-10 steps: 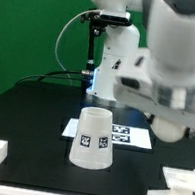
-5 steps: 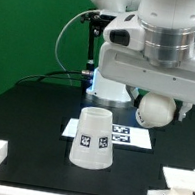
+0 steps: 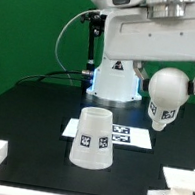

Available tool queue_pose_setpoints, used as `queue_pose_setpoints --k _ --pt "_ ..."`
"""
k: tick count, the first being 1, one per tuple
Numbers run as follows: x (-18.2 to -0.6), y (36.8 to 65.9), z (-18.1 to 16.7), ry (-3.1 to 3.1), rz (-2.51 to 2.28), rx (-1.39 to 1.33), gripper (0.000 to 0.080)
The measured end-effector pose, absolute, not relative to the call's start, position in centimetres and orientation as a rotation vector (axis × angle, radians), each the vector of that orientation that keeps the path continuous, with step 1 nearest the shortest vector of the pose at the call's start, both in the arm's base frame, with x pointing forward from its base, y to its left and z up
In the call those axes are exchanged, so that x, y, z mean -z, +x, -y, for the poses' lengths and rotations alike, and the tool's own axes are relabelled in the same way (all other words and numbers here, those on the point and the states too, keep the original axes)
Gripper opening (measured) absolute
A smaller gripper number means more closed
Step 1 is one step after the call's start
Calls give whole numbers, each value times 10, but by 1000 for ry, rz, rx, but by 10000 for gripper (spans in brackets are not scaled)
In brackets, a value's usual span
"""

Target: Assemble lamp

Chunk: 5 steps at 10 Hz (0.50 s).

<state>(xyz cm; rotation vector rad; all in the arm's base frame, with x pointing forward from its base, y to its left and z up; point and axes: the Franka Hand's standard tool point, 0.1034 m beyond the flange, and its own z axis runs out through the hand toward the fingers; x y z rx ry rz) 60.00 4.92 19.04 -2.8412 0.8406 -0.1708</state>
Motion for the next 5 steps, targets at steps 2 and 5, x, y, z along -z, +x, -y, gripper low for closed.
queue_pose_setpoints --k 2,5 --pt "-193 608 -55 -2837 -843 316 574" --pt "-193 614 -61 -2806 -856 402 574"
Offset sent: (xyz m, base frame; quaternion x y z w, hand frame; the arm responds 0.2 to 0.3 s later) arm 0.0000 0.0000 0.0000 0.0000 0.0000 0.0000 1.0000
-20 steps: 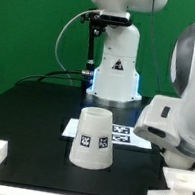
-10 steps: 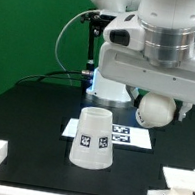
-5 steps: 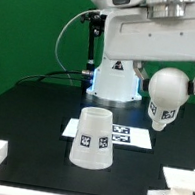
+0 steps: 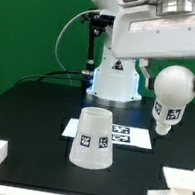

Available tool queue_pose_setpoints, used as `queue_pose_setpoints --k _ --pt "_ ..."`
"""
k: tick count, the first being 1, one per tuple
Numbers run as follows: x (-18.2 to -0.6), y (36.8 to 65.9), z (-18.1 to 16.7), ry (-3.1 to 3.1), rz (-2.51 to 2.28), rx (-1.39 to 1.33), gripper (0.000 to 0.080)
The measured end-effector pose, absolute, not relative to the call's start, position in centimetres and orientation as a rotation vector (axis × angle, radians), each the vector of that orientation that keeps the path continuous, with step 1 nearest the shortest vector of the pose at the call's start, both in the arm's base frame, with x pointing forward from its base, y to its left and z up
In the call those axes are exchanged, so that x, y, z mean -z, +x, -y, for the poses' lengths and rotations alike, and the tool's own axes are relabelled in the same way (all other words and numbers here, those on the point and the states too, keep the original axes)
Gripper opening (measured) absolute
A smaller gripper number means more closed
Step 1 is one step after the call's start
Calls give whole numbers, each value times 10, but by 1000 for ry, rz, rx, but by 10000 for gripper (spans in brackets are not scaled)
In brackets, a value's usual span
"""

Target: Assemble lamp

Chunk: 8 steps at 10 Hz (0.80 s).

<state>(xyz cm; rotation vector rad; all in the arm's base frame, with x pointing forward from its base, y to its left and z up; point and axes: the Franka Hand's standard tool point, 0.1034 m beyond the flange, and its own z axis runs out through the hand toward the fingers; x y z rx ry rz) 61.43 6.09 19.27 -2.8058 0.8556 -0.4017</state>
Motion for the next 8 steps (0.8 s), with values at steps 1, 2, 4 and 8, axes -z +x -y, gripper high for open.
queue_pose_setpoints --k 1,2,4,8 --pt "-198 629 -70 -2740 -879 551 574" --pt "-194 635 -81 -2685 -943 624 574" --pt "-184 635 -115 -2586 -1105 596 574" --pt "-185 633 -120 -2620 -1092 573 574"
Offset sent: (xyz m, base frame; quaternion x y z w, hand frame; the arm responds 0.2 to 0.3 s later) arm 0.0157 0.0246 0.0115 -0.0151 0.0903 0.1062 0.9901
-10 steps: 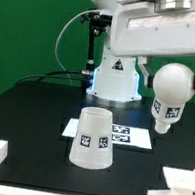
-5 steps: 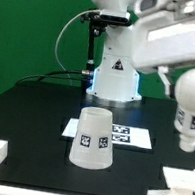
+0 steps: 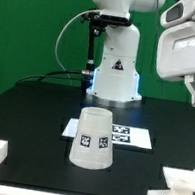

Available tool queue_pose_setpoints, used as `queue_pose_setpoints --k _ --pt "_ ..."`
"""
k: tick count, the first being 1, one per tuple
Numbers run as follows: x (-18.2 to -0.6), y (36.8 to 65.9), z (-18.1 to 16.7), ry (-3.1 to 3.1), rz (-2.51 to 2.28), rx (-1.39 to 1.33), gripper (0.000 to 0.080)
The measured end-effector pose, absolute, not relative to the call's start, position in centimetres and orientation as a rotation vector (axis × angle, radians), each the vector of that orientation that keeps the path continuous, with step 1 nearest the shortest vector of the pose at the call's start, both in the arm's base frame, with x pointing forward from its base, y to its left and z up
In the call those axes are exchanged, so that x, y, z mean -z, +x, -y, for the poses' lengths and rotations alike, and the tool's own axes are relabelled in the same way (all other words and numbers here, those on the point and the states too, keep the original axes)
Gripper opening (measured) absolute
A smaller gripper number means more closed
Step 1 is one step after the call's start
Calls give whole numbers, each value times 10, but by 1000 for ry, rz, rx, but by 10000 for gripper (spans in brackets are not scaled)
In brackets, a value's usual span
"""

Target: Assemble lamp

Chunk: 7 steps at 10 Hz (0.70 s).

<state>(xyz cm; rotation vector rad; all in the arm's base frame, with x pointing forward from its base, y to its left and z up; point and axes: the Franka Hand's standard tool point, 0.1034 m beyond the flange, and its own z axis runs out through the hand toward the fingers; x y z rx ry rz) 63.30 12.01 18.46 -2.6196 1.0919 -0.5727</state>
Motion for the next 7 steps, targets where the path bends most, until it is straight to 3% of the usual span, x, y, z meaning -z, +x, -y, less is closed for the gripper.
queue_pose_setpoints --k 3,7 --pt "-189 623 -99 -2617 -1077 649 574" --pt "-161 621 -107 -2623 -1119 668 574"
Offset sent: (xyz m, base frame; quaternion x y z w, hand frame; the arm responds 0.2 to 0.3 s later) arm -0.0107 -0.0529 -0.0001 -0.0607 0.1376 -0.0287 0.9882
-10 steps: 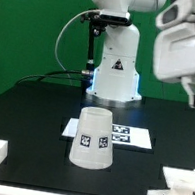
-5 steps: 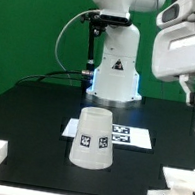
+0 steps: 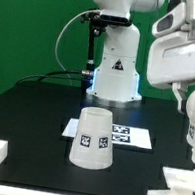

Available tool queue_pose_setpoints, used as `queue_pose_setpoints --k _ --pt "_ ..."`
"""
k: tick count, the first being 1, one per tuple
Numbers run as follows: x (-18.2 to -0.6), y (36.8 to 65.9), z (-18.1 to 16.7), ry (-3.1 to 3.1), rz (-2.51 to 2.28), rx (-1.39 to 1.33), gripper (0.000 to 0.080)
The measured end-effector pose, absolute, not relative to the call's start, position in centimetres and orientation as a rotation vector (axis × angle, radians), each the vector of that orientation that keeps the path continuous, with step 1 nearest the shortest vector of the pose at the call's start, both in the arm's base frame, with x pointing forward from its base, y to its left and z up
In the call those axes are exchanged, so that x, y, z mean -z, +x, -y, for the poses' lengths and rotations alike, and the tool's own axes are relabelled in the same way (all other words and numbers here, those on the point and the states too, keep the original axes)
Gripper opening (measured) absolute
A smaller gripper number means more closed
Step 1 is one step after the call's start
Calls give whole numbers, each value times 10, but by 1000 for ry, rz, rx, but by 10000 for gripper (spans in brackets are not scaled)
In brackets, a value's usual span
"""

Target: Assemble lamp

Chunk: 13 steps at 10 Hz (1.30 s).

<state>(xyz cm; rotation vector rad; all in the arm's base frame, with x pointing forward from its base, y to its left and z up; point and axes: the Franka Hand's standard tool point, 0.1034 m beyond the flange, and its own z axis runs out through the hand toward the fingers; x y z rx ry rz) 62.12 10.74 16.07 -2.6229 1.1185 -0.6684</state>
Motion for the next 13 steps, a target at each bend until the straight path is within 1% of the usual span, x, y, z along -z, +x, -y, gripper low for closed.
queue_pose_setpoints --k 1,5,8,13 --pt "-158 628 -103 -2633 -1115 679 574" --pt "-165 640 -89 -2652 -1125 658 574" --pt "-156 639 -84 -2671 -1122 657 574" --pt "-148 635 -96 -2691 -1097 642 574"
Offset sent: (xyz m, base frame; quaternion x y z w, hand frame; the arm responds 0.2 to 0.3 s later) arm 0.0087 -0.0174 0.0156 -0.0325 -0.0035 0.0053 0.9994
